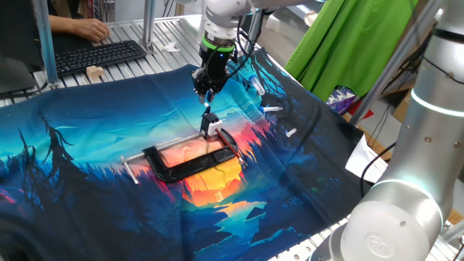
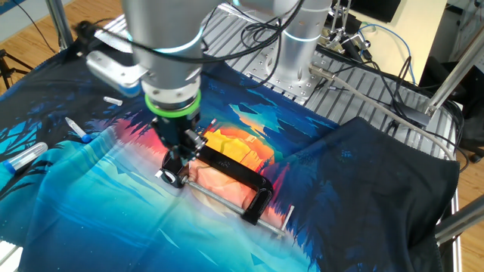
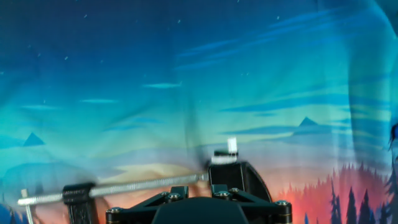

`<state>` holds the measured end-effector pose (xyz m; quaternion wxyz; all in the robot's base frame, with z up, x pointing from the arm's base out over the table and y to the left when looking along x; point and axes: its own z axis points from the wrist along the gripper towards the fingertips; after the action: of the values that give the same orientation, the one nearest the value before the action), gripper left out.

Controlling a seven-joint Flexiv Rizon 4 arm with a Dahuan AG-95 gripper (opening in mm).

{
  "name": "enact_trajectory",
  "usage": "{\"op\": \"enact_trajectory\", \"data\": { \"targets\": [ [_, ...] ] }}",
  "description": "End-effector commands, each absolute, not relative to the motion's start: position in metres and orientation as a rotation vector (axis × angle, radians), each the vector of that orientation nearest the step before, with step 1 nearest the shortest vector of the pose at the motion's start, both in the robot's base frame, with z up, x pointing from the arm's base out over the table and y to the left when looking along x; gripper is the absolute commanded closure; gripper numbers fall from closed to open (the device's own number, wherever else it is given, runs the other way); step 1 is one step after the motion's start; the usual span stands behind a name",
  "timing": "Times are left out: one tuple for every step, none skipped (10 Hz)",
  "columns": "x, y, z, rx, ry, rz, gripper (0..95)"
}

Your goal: Sharpen the pencil with a pencil sharpener

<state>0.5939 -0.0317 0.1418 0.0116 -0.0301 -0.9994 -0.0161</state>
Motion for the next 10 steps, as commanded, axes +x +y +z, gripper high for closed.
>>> {"op": "enact_trajectory", "data": {
  "targets": [
    [0.599, -0.035, 0.141, -0.084, -3.117, -0.05, 76.0],
    [0.602, -0.037, 0.14, -0.091, -3.114, -0.051, 76.0],
    [0.604, -0.036, 0.138, -0.084, -3.117, -0.054, 76.0],
    [0.606, -0.031, 0.136, -0.088, -3.119, -0.055, 95.0],
    [0.608, -0.025, 0.135, -0.092, -3.12, -0.051, 95.0],
    [0.61, -0.017, 0.134, -0.109, -3.119, -0.053, 95.0],
    [0.614, -0.006, 0.133, -0.121, -3.118, -0.055, 95.0],
    [0.616, 0.005, 0.129, -0.119, -3.119, -0.055, 95.0],
    [0.617, 0.01, 0.122, -0.118, -3.127, -0.054, 95.0],
    [0.619, 0.012, 0.117, -0.112, -3.133, -0.055, 95.0]
  ]
}}
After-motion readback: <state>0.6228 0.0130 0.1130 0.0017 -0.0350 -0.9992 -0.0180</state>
